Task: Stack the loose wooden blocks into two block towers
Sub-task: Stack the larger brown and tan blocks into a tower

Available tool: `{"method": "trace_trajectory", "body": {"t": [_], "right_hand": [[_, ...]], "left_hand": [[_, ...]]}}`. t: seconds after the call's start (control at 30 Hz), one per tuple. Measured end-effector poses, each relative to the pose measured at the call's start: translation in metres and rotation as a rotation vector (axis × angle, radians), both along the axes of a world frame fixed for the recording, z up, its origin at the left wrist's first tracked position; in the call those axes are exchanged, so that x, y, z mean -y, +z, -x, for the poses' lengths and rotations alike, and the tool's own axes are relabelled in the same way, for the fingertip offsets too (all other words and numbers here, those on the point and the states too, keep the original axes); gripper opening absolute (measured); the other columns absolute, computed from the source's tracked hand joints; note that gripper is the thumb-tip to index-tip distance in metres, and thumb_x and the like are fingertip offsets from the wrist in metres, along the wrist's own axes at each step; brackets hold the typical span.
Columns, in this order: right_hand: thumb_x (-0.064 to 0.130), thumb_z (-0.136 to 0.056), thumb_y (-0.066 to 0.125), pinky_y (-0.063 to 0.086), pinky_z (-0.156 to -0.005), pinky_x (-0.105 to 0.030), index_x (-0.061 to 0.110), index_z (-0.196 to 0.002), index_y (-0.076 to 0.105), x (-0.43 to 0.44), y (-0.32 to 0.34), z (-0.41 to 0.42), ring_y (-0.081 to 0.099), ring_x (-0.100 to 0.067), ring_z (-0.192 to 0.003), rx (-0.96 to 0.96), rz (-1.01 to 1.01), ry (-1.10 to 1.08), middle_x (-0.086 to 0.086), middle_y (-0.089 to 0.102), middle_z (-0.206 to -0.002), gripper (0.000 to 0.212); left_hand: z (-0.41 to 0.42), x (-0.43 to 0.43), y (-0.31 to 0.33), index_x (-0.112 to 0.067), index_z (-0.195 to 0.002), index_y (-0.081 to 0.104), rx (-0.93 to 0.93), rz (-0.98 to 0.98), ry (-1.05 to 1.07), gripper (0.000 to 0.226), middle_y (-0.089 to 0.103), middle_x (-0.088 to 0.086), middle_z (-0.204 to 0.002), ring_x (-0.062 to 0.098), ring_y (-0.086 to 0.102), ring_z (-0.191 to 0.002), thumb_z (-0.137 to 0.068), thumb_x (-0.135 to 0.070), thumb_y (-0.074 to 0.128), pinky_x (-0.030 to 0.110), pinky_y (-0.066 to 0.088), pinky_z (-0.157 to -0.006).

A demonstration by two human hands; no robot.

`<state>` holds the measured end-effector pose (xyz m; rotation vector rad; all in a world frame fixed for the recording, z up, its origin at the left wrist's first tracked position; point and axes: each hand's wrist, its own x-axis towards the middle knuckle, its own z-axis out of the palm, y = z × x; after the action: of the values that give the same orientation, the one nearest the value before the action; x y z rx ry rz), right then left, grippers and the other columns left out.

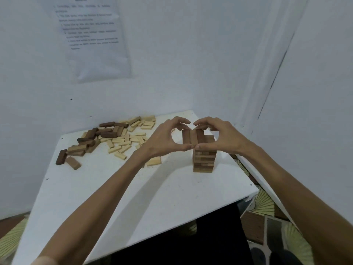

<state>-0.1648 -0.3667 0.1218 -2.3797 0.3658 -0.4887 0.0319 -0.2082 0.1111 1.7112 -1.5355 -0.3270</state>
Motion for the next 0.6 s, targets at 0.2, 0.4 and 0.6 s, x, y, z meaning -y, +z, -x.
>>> {"method": "trace_trajectory", "body": {"t": [0.2, 0.4, 0.6], "right_hand": [[0.055, -0.071, 0.089, 0.045, -0.108, -0.034, 0.043, -0.135, 0.057, 0.021, -0.008, 0.015, 0.053, 0.002, -0.127, -0.004, -0.028, -0.035, 0.021, 0.065, -0.127, 0.072], [0.051, -0.074, 0.09, 0.044, -0.101, -0.029, 0.043, -0.137, 0.056, 0.034, -0.017, 0.017, 0.053, 0.005, -0.125, -0.048, -0.021, -0.043, 0.02, 0.064, -0.13, 0.072], [0.053, -0.073, 0.088, 0.044, -0.094, -0.023, 0.036, -0.137, 0.058, 0.037, -0.024, 0.02, 0.056, 0.006, -0.121, -0.041, -0.033, -0.044, 0.022, 0.065, -0.128, 0.072]], "left_hand": [[0.012, 0.024, -0.007, -0.035, -0.135, 0.05, 0.008, -0.02, 0.005, 0.075, 0.069, -0.025, -0.116, 0.006, 0.056, -0.121, -0.071, -0.046, 0.089, 0.044, 0.044, -0.108], [0.014, 0.034, -0.018, -0.035, -0.134, 0.051, -0.023, -0.038, 0.001, 0.075, 0.07, -0.024, -0.116, 0.008, 0.057, -0.12, -0.07, -0.048, 0.089, 0.045, 0.044, -0.109], [0.016, 0.039, -0.02, -0.035, -0.133, 0.052, -0.014, -0.052, -0.009, 0.075, 0.069, -0.025, -0.115, 0.007, 0.056, -0.12, -0.07, -0.052, 0.088, 0.045, 0.044, -0.108]]}}
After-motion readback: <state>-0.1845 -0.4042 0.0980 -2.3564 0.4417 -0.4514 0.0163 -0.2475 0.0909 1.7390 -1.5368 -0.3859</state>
